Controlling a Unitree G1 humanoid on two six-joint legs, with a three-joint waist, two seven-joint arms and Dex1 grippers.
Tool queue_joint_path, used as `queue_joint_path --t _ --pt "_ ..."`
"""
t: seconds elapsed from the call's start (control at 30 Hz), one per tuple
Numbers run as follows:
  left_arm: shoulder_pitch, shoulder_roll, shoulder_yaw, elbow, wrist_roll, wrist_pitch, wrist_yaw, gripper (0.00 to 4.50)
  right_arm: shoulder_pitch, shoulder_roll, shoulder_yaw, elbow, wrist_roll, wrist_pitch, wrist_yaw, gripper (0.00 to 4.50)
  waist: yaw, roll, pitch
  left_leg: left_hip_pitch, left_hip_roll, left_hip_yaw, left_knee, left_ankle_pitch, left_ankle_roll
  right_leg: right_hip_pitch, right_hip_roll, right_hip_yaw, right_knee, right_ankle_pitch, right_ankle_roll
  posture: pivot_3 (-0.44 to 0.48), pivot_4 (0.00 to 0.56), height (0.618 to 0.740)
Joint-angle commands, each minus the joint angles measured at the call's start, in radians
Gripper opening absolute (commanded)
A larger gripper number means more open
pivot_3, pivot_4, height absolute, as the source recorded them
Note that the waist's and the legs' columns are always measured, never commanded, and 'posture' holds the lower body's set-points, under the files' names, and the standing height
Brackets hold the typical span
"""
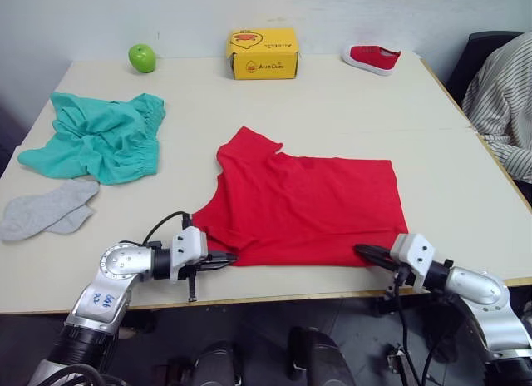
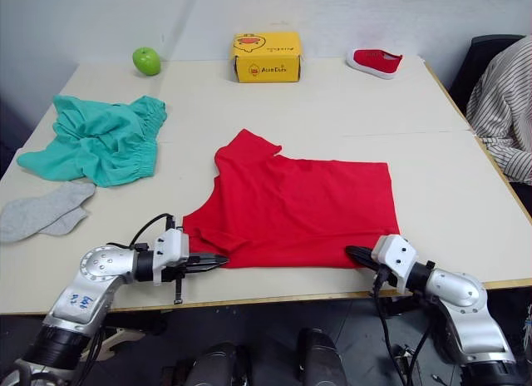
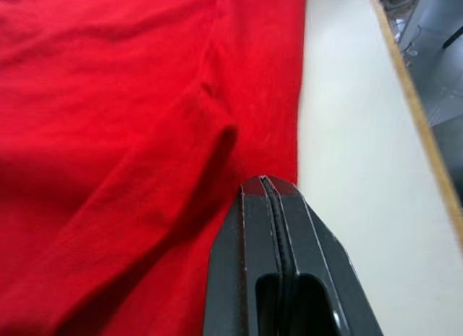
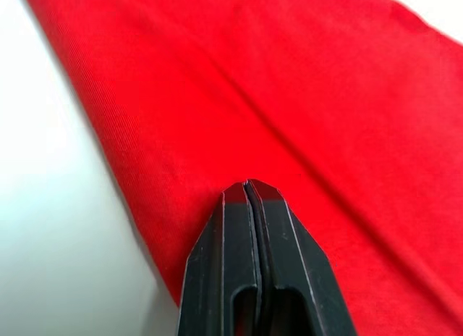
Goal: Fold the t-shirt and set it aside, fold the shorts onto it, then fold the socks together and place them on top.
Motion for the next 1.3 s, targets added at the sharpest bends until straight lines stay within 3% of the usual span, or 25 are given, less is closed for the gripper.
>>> queue_joint_path --t 0.03,0.37,0.63,0.8,0.97,1.07,1.17,1.3 --pt "-0.044 -0.035 -0.009 0.054 0.057 -0.035 0.069 0.0 -0.021 0.004 0.014 0.034 -0.02 -0.012 -0.007 0.01 0.003 0.0 0.0 0.001 0.0 0.0 0.0 0.0 0.0 0.001 0.0 0.0 0.0 0.0 0.0 0.0 0.15 0.74" --pt "-0.116 -0.07 0.033 0.116 0.045 0.008 0.145 0.0 0.007 -0.015 0.018 0.003 -0.009 0.02 0.006 0.01 0.012 -0.001 0.0 0.001 0.0 0.0 0.0 0.0 0.0 0.001 0.0 0.0 0.0 0.0 0.0 0.0 0.15 0.74" --pt "-0.212 -0.072 0.068 0.313 0.151 -0.211 0.281 0.0 0.026 -0.041 -0.011 -0.021 0.0 0.031 -0.002 0.01 0.014 -0.001 -0.001 0.001 0.0 -0.001 0.0 0.0 0.0 0.001 0.0 -0.001 0.0 0.0 0.0 0.0 0.15 0.74" --pt "-0.261 -0.06 0.131 0.357 0.077 -0.279 0.25 0.0 0.04 -0.051 -0.041 -0.035 0.017 0.053 -0.008 0.01 0.015 -0.001 -0.001 0.0 0.0 -0.001 0.0 0.0 0.001 0.001 -0.001 -0.001 0.0 0.0 0.0 0.0 0.15 0.74" --pt "-0.165 0.011 0.199 0.172 -0.138 -0.06 0.074 0.0 0.026 -0.026 -0.061 -0.114 0.072 0.07 -0.019 0.01 0.006 -0.001 -0.001 0.0 0.001 0.0 0.0 0.0 0.0 0.001 0.0 -0.001 0.0 0.0 0.0 0.0 0.15 0.74" --pt "-0.068 0.051 0.206 0.027 -0.19 0.025 0.041 0.0 0.015 0.001 -0.014 -0.185 0.072 0.084 -0.032 0.01 -0.007 -0.001 -0.001 0.0 0.002 0.0 0.0 0.0 -0.001 0.0 0.001 -0.001 0.0 0.0 -0.001 0.0 0.15 0.74" --pt "0.03 0.019 0.183 -0.092 -0.162 0.053 0.105 0.0 0.007 0.054 0.079 -0.213 -0.004 0.072 -0.068 0.01 -0.01 -0.001 -0.001 0.0 0.004 0.0 0.0 0.0 -0.001 0.0 0.001 -0.001 0.0 0.0 -0.001 0.0 0.15 0.74" --pt "0.13 -0.028 0.144 -0.099 -0.013 0.033 0.245 0.0 0.008 0.117 0.123 -0.138 -0.099 0.019 -0.151 0.01 -0.008 -0.001 -0.001 0.0 0.002 0.0 0.0 0.0 -0.001 0.0 0.0 0.0 0.0 0.0 -0.001 0.0 0.15 0.74"
